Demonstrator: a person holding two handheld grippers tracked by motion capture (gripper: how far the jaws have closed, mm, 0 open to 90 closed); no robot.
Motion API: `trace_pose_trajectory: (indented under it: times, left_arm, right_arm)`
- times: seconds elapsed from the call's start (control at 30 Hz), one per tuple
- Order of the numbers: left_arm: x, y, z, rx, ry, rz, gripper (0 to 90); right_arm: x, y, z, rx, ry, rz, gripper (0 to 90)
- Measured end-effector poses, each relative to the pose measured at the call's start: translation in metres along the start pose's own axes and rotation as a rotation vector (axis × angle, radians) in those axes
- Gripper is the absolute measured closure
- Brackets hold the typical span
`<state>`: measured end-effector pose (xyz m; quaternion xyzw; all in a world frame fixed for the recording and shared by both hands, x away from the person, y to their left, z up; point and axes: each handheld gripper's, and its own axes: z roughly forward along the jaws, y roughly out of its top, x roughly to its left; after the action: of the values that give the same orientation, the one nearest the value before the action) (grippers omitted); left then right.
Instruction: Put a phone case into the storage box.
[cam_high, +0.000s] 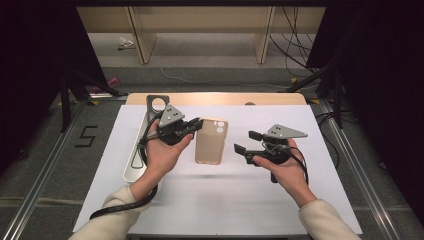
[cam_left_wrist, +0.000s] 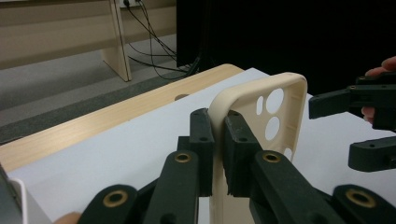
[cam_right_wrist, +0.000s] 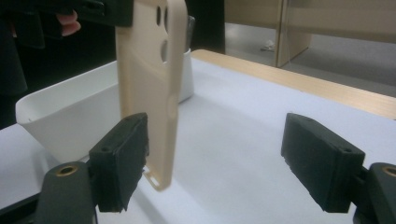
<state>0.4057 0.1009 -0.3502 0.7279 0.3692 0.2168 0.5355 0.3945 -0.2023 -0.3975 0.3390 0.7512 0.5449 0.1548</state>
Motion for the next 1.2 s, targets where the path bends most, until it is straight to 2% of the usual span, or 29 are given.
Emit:
trace_pose_trajectory:
  times: [0.4,0.7,1.2]
  left_arm:
    - [0.01,0.009,-0.012,-0.032,0.009,0.007,83.2]
    - [0.018,0.013,-0.017,-0.035,0.031,0.015,83.3]
    - [0.031,0.018,-0.026,-0.051,0.047,-0.008,83.2]
  right_arm:
    - [-0.013,-0.011,-0.019,0.001,-0.057,0.015,23.4]
    - [-0.014,-0.016,-0.026,0.011,-0.066,0.012,22.6]
    - [-0.011,-0.024,-0.032,0.037,-0.072,-0.009,21.9]
